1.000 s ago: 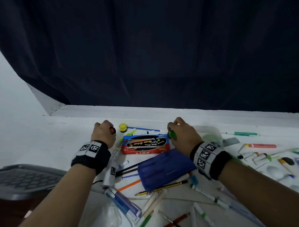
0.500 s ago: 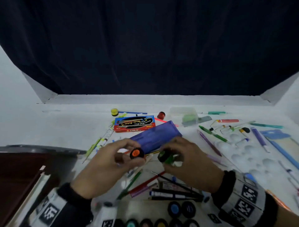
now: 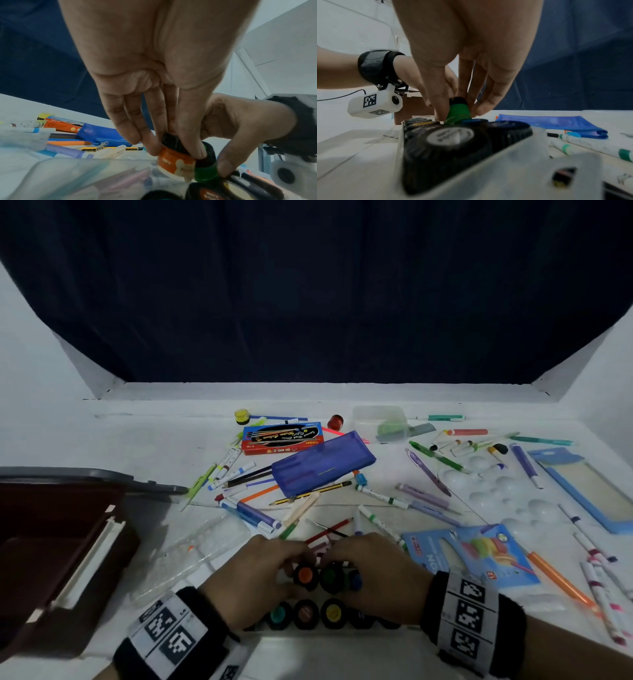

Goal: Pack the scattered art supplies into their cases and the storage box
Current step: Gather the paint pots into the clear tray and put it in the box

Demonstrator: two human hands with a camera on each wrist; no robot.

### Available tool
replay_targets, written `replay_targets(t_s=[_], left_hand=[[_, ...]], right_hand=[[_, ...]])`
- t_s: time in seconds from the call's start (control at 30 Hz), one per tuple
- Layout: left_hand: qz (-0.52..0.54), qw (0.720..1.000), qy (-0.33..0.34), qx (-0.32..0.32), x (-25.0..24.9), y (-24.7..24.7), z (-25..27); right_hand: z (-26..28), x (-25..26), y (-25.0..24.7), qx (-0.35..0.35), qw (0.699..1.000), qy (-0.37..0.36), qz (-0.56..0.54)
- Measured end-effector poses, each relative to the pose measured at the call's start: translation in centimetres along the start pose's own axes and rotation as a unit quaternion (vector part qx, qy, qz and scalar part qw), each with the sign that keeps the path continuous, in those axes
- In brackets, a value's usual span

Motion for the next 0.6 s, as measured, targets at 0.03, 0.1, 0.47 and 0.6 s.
replay_targets(t_s=[0.03,0.1,0.47,0.6], left_hand=[[0.0,1.0,-0.001,0.003,0.0,0.0,0.0],[0.007,1.0,-0.002,0.008,0.0,0.2,0.2],[-0.032,0.999,-0.022,-0.009,-0.2,0.2,0.0],[-0.03,0.999,-0.031,0.011,-0.4,0.0,-0.3]], right_hand=[[0.0,0.0,0.2,0.006,1.0,0.003,0.011],[0.0,0.1,0.3,0.015,1.0,0.003,0.016],[-0.9,0.9,1.9,0.089,0.992,-0.023,0.091],[-1.4,0.4,2.1,0.092,0.991,-0.002,0.099]])
Point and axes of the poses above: each hand's wrist, its own z-axis away from the middle knuckle, its own y-axis out of the palm, x = y × z, the point moved 8 cm from there along -z, towards the middle knuckle, and after that the axes turned 2 degrees about z, right-handed, at the moved point
